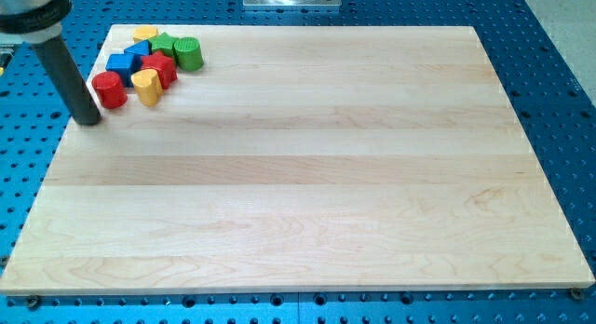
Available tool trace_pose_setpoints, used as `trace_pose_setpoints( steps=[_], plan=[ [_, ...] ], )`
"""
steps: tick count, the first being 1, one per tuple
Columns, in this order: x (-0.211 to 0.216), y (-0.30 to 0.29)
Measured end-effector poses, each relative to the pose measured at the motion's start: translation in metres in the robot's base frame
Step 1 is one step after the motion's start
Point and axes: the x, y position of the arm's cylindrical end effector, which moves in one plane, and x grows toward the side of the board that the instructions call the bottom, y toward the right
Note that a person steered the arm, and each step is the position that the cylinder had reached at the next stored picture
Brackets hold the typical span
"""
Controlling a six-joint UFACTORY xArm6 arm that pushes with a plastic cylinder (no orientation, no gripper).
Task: Separate the red star from the group of blocks
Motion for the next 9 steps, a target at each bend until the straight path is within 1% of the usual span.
trace_pose_setpoints(
  steps=[2, 3, 4, 5, 6, 7, 8, 9],
  plan=[
    [-0.094, -0.001],
    [-0.156, 0.004],
    [-0.157, 0.023],
    [-0.133, 0.066],
    [-0.147, 0.075],
    [-0.152, 0.037],
    [-0.152, 0.017],
    [-0.115, 0.01]
  ],
)
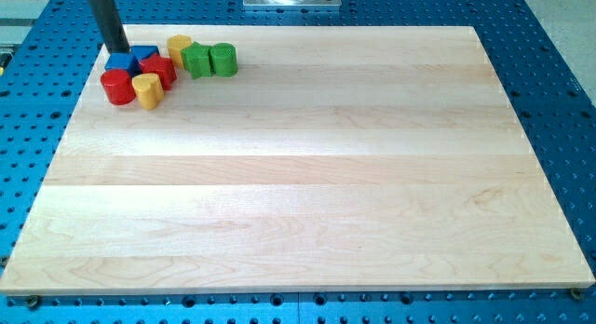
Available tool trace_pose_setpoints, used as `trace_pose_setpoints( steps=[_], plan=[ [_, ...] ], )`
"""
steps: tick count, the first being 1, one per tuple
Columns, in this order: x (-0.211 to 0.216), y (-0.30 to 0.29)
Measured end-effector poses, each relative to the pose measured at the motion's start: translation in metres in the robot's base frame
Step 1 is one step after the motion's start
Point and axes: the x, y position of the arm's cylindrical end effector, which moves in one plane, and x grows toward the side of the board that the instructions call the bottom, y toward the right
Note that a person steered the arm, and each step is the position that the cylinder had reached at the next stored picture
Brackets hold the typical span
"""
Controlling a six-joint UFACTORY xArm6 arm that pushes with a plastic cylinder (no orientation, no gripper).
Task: Separate the red star from the group of blocks
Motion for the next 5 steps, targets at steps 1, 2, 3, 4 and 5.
trace_pose_setpoints(
  steps=[1, 2, 3, 4, 5],
  plan=[
    [0.025, 0.0],
    [0.035, 0.022],
    [0.035, 0.056],
    [0.035, 0.056],
    [0.039, 0.06]
  ],
)
